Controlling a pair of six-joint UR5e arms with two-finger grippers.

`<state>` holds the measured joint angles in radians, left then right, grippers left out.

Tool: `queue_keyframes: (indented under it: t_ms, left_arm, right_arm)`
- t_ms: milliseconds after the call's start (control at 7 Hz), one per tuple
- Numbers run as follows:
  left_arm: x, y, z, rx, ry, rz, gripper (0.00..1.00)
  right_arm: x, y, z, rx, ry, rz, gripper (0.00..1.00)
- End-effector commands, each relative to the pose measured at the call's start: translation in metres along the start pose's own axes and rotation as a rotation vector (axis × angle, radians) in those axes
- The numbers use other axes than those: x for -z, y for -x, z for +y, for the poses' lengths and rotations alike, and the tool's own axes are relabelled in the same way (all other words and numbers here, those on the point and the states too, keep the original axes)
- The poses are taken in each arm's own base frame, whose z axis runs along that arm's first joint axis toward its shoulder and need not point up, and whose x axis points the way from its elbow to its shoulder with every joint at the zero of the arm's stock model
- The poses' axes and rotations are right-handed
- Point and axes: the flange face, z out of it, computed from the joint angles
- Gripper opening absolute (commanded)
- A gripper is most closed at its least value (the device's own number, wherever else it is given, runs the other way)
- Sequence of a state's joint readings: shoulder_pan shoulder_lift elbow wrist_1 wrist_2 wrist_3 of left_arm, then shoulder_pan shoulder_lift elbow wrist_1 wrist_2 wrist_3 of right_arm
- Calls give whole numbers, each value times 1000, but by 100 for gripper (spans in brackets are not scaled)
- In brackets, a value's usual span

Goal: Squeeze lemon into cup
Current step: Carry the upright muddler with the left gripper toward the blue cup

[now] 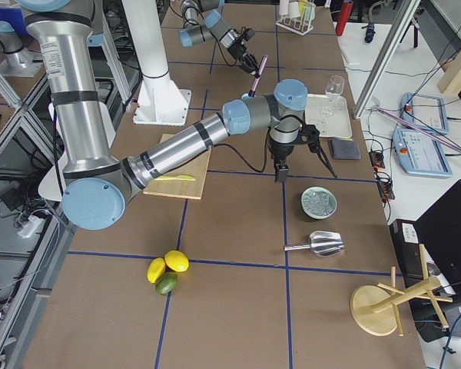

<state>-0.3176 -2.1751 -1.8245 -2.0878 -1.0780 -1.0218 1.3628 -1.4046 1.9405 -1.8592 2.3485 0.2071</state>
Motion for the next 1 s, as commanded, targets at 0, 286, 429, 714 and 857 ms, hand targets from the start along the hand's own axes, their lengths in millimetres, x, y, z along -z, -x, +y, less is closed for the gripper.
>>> queue_keyframes:
  t_ms: [0, 286, 429, 714, 857]
  left_arm:
    - [1, -4, 7, -5, -2, -3, 0]
    - [-5, -1, 14, -13, 7, -15, 0]
    - [-6, -1, 17, -14, 11, -17, 0]
    - [-14, -4, 37, -26, 37, -23, 0]
    - [-22, -2, 44, -22, 34, -18, 0]
  right_arm:
    - [-1, -2, 0, -4, 3, 1, 100]
    - [-2, -4, -1, -7, 4, 3, 100]
    - [0, -5, -1, -8, 0, 2, 100]
    - [-1, -6, -1, -10, 2, 2, 100]
    - [0, -6, -1, -10, 1, 2, 100]
